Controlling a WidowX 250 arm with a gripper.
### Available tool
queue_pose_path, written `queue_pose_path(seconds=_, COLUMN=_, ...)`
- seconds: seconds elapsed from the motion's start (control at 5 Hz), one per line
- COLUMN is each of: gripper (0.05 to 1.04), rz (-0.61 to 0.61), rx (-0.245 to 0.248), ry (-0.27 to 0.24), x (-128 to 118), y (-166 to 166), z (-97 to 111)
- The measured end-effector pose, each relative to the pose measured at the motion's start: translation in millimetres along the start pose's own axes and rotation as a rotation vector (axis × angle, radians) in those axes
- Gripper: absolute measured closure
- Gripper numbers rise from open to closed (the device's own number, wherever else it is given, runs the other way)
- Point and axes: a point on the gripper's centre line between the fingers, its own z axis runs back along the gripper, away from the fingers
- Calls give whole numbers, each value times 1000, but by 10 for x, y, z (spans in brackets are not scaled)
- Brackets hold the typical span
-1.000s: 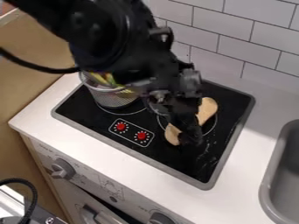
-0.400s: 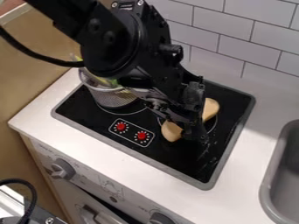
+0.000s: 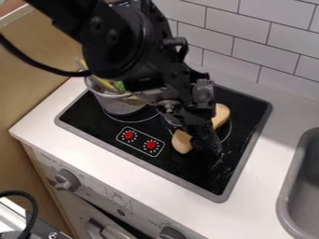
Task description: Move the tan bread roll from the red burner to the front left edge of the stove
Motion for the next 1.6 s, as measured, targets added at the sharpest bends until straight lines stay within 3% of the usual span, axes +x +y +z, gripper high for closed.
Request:
queue_pose_path(seconds=0.4, gripper=486, rz=19, rx=-4, ry=19, x=72, y=50, z=137)
queue_pose_path(seconds=0.6, gripper=486, rz=42, rx=-2, ry=84, x=267, y=117, z=381)
queue_pose_path(seconds=0.8, gripper=486, rz=17, rx=-11, ry=138, x=286, y=184, z=572)
queue_pose_path(seconds=1.2, gripper=486, rz=-69, rx=18, ry=215, x=72, y=452, z=845)
queue_pose_path(seconds=1.6, gripper=486, rz=-137, rx=8, ry=228, x=-95, y=763, z=951)
